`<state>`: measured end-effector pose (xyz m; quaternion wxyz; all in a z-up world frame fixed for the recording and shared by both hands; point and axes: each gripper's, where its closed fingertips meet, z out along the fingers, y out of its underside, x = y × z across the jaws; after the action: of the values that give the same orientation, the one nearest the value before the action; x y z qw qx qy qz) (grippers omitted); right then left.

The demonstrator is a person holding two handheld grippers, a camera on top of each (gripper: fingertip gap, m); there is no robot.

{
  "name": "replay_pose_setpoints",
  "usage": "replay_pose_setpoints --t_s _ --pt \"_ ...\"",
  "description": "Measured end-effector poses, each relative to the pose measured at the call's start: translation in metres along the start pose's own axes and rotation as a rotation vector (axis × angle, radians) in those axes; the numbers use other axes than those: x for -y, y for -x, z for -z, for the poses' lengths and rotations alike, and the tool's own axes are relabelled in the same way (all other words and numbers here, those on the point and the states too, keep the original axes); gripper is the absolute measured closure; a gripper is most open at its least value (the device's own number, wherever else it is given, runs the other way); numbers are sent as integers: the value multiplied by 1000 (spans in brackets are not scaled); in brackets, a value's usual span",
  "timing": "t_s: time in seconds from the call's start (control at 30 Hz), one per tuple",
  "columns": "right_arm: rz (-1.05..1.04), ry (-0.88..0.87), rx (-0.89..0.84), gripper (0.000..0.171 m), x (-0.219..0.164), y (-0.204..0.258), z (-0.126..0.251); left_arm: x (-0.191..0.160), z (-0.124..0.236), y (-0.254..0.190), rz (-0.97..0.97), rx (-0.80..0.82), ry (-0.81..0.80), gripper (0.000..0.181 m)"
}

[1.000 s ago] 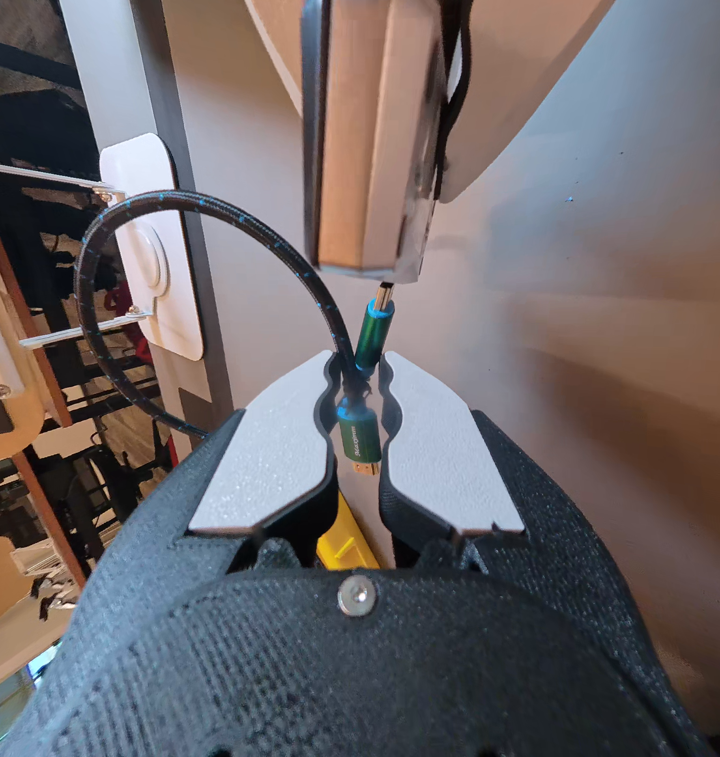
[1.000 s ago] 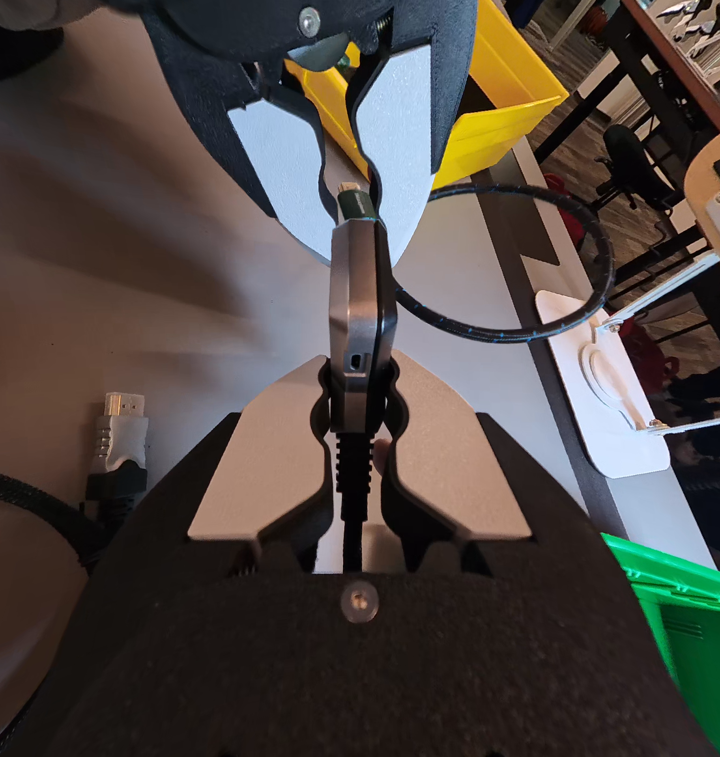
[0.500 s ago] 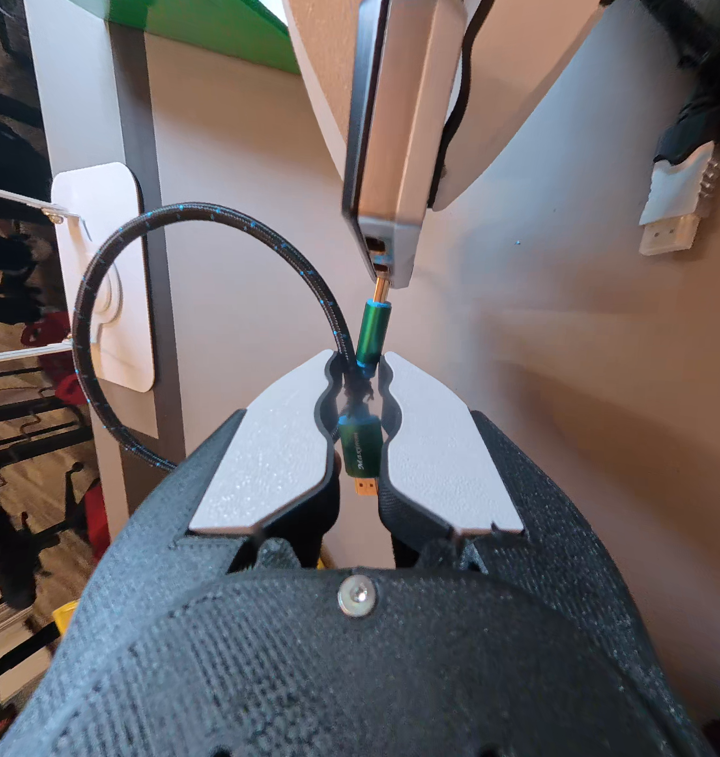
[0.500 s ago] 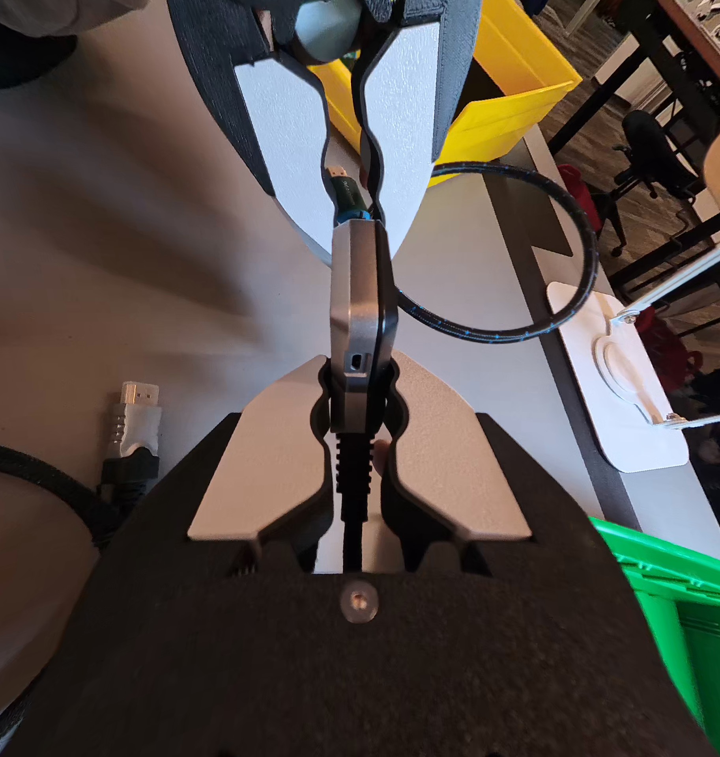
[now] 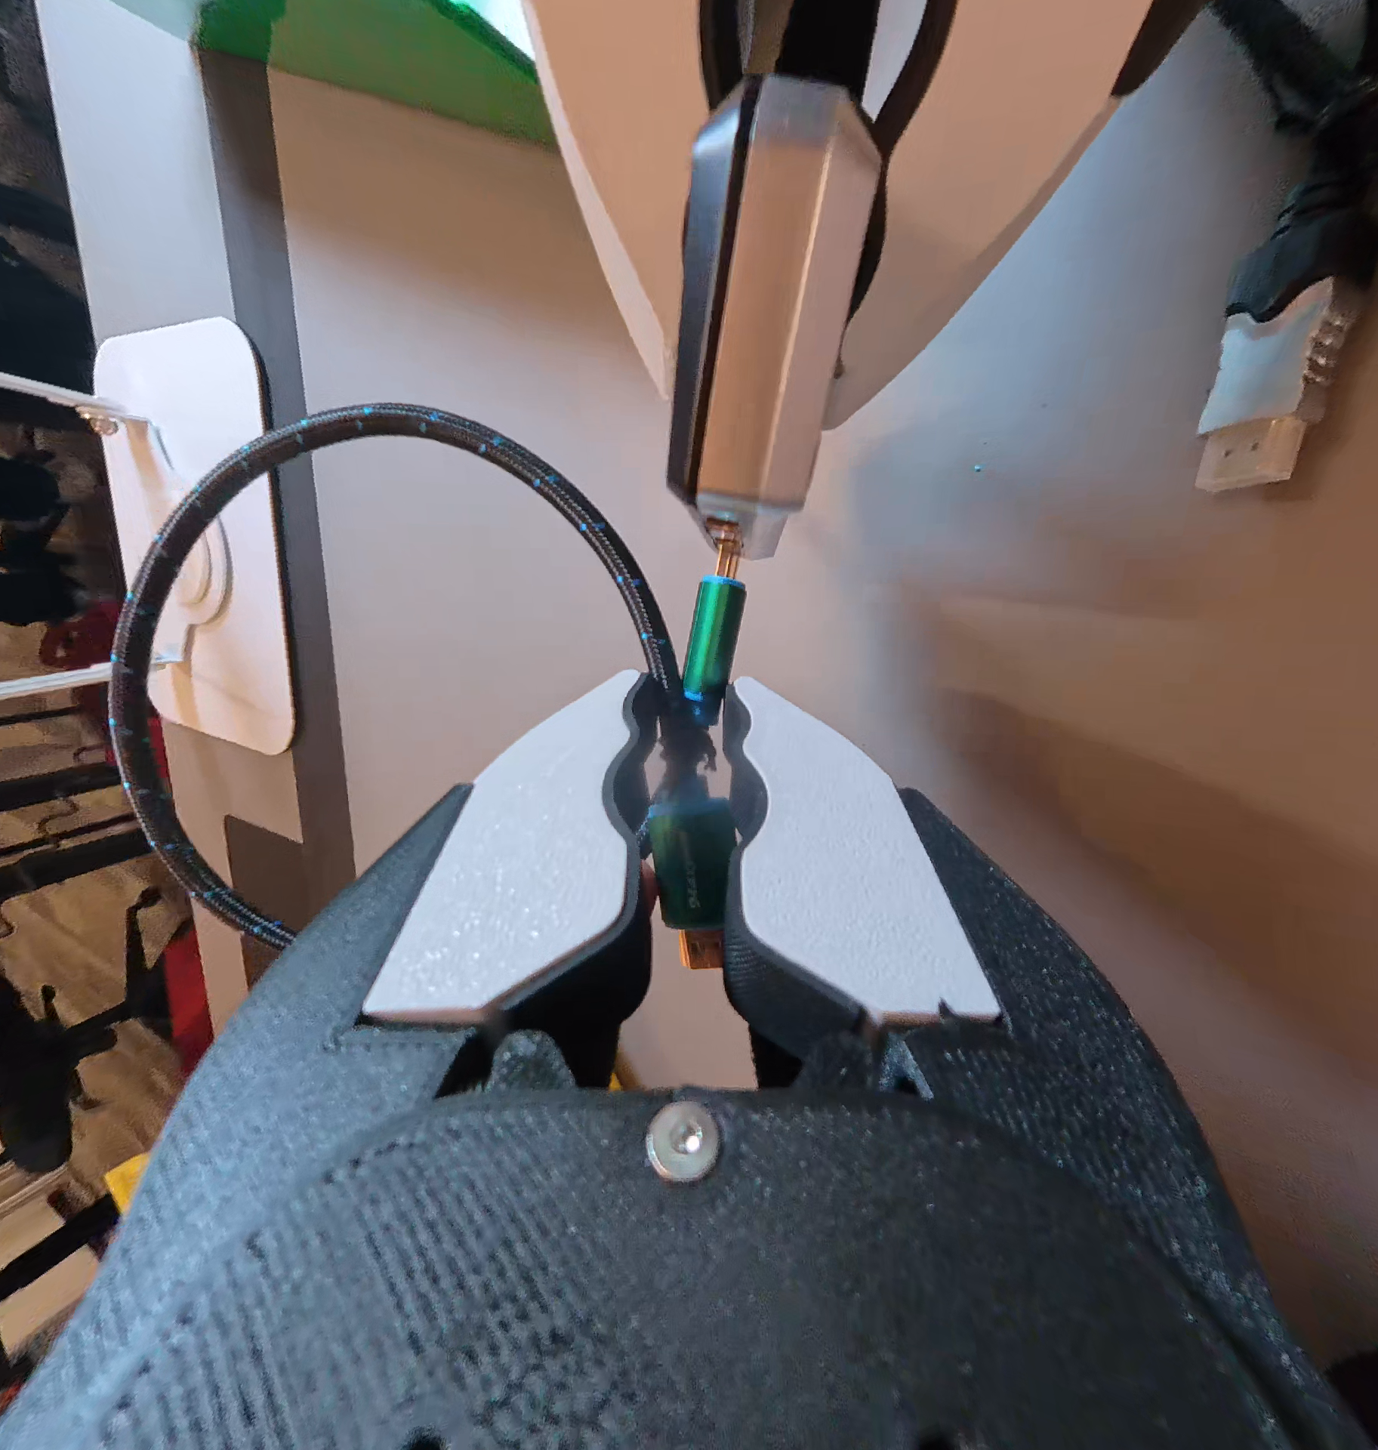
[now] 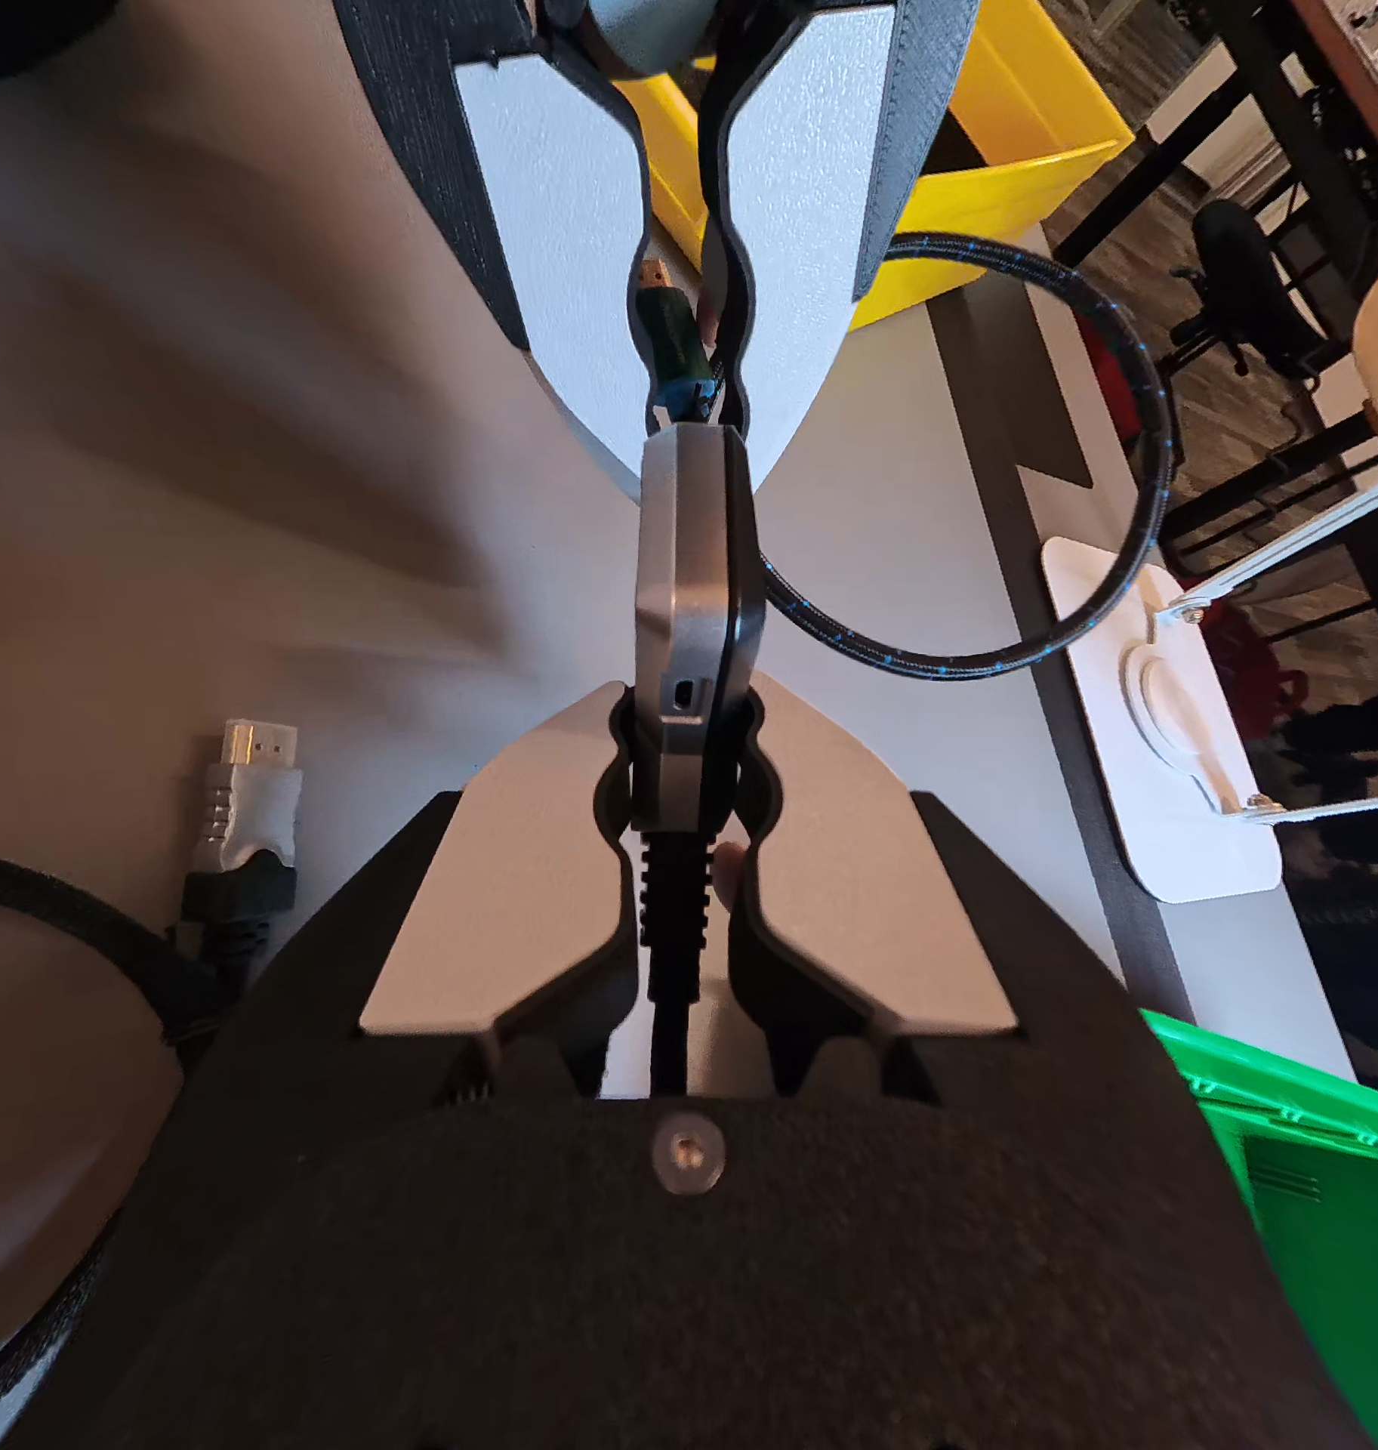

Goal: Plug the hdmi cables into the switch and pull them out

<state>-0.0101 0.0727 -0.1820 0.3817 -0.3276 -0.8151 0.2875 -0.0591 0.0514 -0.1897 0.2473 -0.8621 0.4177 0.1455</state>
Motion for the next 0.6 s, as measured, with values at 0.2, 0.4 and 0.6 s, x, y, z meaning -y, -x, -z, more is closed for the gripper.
replay_pose_setpoints --t_s 0.2,0.4,0.6 --pt "-94 -101 74 150 8 3 6 9 5 -7 18 -111 -143 166" --pt "-82 -61 62 150 3 4 3 8 -1 -7 14 -109 -138 165" --pt "-87 -68 15 149 8 -4 6 13 8 4 20 -79 -235 163"
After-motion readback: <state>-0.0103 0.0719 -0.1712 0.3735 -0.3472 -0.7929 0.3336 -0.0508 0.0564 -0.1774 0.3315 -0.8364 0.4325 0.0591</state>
